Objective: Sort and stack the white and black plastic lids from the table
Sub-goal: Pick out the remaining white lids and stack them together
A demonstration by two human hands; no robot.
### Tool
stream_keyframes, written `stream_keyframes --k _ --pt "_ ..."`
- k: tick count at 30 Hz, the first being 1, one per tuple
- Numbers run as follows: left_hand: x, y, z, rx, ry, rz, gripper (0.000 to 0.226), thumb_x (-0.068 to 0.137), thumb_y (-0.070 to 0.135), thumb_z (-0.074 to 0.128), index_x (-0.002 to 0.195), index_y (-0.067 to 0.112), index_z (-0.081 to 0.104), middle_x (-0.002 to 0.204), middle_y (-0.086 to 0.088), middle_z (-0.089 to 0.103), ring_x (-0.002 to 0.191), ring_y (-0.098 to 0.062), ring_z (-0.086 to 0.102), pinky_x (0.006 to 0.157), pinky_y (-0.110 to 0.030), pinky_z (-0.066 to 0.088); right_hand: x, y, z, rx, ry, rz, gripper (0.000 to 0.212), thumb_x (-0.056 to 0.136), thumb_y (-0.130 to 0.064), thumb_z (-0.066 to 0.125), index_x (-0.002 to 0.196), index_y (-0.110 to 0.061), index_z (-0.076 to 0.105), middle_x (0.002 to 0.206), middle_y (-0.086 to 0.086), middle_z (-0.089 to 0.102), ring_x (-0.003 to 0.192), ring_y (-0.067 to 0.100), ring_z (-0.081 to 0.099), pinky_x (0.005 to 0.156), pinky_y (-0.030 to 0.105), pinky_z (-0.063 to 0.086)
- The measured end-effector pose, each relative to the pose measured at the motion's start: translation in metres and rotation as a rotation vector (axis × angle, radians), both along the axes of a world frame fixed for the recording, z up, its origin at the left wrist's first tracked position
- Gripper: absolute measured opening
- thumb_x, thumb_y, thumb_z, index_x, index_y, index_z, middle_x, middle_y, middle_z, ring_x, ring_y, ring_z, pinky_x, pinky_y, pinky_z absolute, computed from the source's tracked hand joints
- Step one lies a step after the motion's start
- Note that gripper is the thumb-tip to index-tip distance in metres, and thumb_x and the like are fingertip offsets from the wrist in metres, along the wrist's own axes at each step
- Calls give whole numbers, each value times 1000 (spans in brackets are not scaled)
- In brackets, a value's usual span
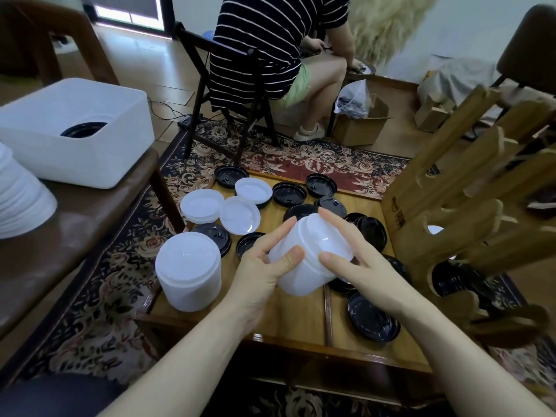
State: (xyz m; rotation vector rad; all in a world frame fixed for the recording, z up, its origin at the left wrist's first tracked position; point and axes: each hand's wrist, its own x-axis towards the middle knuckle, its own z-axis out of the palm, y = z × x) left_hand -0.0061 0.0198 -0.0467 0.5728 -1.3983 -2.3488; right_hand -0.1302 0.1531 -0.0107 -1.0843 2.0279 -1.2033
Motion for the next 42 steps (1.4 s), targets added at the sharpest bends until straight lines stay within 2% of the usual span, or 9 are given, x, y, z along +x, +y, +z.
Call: stream_keyframes --k 9,16,22,26,28,31,35,39,42 --pt "1 -2 -1 13 -8 9 41 69 33 87 105 47 76 134 7 65 128 -19 57 110 -48 45 1 0 -5 -53 17 -62 81 65 -60 73 136 -38 41 135 -19 47 125 6 50 99 38 51" --pt "5 -6 4 9 -18 9 41 68 36 81 106 50 75 133 10 65 127 -18 58 108 -46 47 6 -3 -2 -98 27 -69 76 66 -57 75 133 -37 43 128 -23 50 119 1 52 90 26 51" --pt "13 -5 18 11 -7 14 54 66 34 84 117 47 70 123 14 70 116 -15 65 95 -40 57 22 -7 7 -153 105 -97 74 75 -59 73 139 -37 45 133 -24 48 122 -15 42 92 3 37" --pt "22 -9 31 89 20 50 60 65 34 82 123 39 68 127 13 69 115 -12 64 84 -34 58 30 -3 9 -347 -224 -234 76 67 -53 71 135 -27 50 127 -17 61 118 2 58 93 25 51" --pt "26 -10 39 139 50 86 61 64 32 78 125 34 67 129 10 68 116 -12 63 91 -38 56 36 -4 11 -394 -335 -320 68 74 -48 75 133 -23 52 127 -11 63 119 6 60 96 30 50" --pt "30 -10 49 135 64 103 68 65 31 77 131 29 65 131 8 67 114 -10 64 94 -39 55 47 -9 20 -335 -450 -318 43 88 -42 63 127 -25 59 126 -9 65 117 8 61 89 31 51" --pt "44 -15 60 138 93 140 64 67 29 77 129 29 65 133 8 65 113 -10 65 98 -41 54 62 -20 33 -303 -516 -274 37 98 -39 52 132 -25 59 120 -9 70 112 11 65 96 43 51" --pt "64 -25 67 90 122 177 58 73 27 80 127 31 62 138 5 62 115 -7 62 98 -32 51 81 -41 43 -327 -498 -263 35 91 -40 58 123 -28 63 112 -10 73 97 9 70 87 38 54" --pt "81 -38 71 -29 95 185 54 91 24 68 143 27 52 142 5 58 118 -5 59 94 -22 52 94 -54 47 -350 -542 -244 39 82 -41 63 120 -29 64 121 -8 69 111 12 65 81 37 53"
